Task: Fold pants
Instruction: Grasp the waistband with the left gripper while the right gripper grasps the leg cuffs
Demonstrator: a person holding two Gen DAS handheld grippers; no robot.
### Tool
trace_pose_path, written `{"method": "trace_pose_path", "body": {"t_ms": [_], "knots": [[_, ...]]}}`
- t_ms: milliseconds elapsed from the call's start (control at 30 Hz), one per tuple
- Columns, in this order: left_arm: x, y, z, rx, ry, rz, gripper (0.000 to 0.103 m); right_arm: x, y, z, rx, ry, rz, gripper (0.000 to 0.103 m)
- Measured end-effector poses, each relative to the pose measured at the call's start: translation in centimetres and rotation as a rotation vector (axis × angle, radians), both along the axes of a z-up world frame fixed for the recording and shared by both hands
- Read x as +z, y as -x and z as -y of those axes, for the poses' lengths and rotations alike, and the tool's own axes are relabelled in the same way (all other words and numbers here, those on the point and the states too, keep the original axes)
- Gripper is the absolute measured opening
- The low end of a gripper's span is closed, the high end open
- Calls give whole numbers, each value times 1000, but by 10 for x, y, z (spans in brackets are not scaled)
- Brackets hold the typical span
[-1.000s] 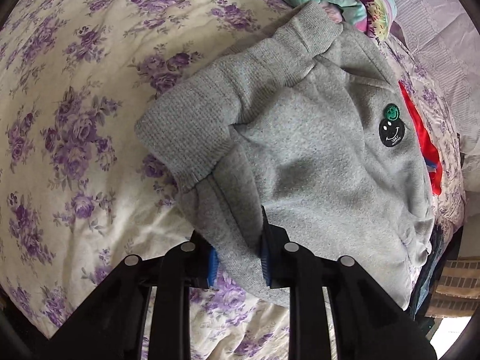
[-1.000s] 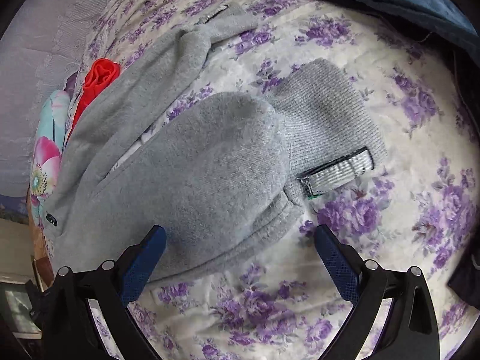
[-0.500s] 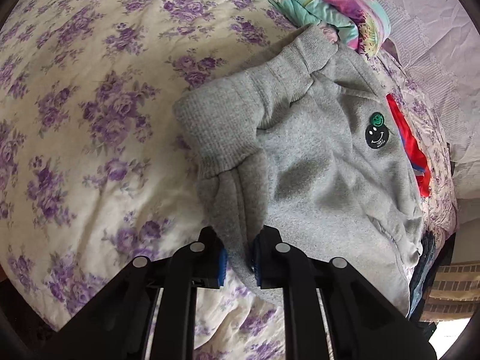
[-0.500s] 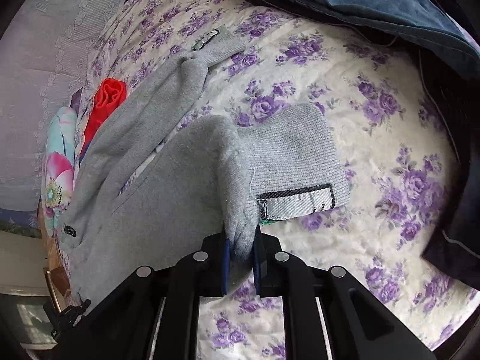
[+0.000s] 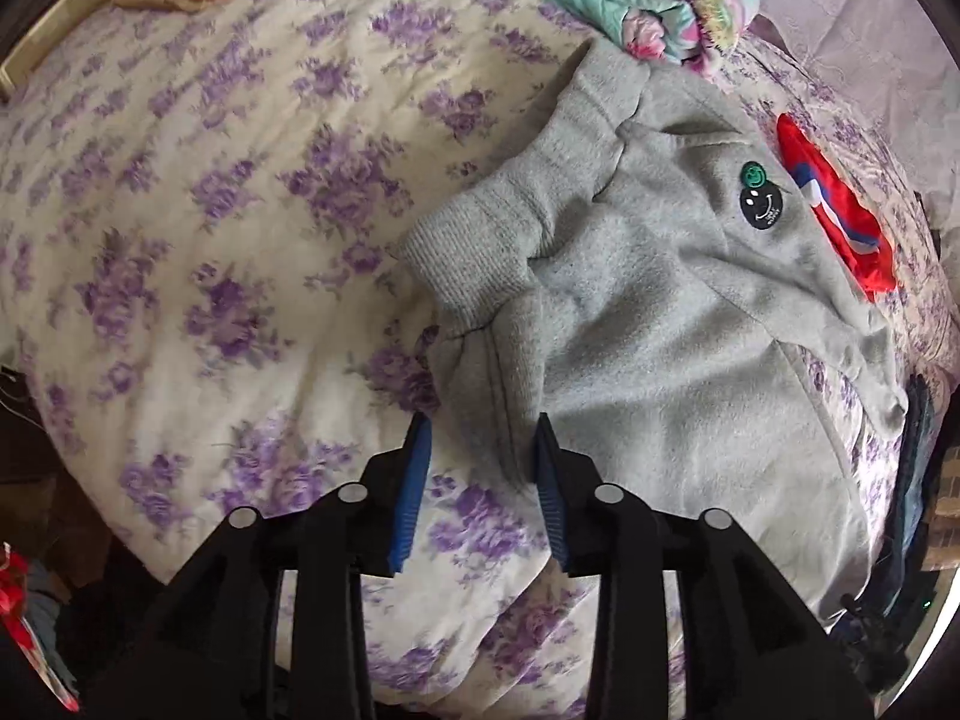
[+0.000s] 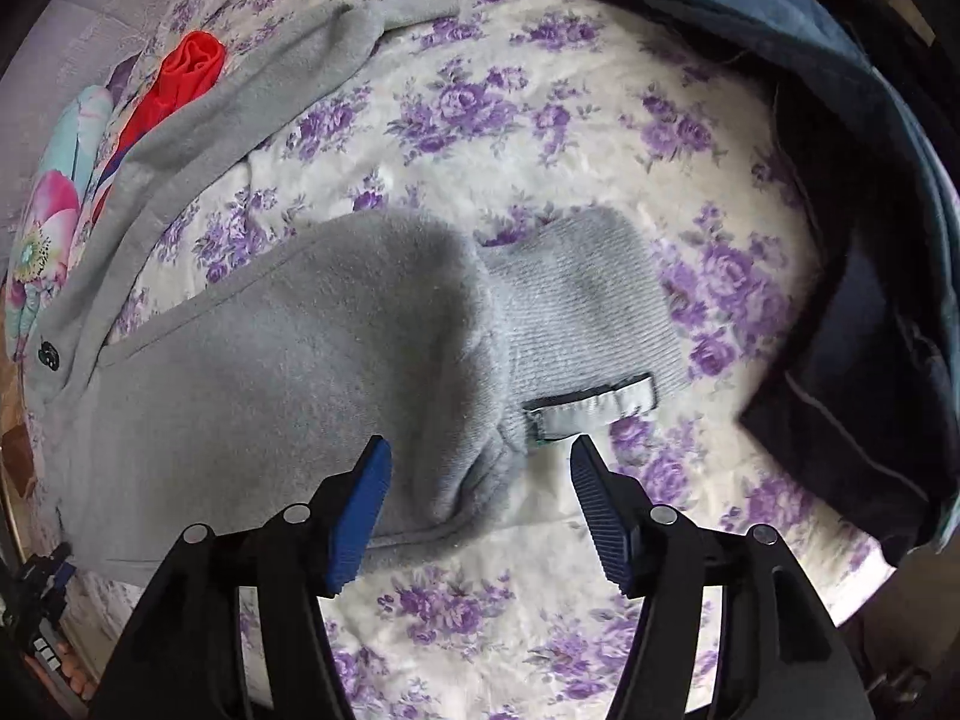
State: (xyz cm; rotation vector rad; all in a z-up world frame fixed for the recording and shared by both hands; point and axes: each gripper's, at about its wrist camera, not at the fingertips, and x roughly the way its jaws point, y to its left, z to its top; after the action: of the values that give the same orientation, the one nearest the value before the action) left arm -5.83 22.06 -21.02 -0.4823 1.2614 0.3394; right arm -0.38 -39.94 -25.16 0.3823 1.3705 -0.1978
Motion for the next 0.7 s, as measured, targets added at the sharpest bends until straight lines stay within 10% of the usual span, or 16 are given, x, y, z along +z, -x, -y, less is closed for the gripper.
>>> {"method": "trace_pose_path", "body": {"t_ms": [133,267,400,567,633,700], "knots": [[41,7,-8,30,-173,8,43,33,-11,17,-25,87,55,73],[70,-38,2,-14,-132,114,44,42,-66,26,-25,-32,190,73],[48,-133,33,-142,-60,119,44,25,-154,21,-42,-117,284,73],[-16,-226,56,-219,-43,-10,44,-24,-233,19,-47,-106,185,72],[-39,-251,57,-231,-80,-80,45,-40,-247,19,-50,-117,163,61],[-53,-268,53,-215,-75,-122,46,-38,-257,16,-9,-152,201,10]]}}
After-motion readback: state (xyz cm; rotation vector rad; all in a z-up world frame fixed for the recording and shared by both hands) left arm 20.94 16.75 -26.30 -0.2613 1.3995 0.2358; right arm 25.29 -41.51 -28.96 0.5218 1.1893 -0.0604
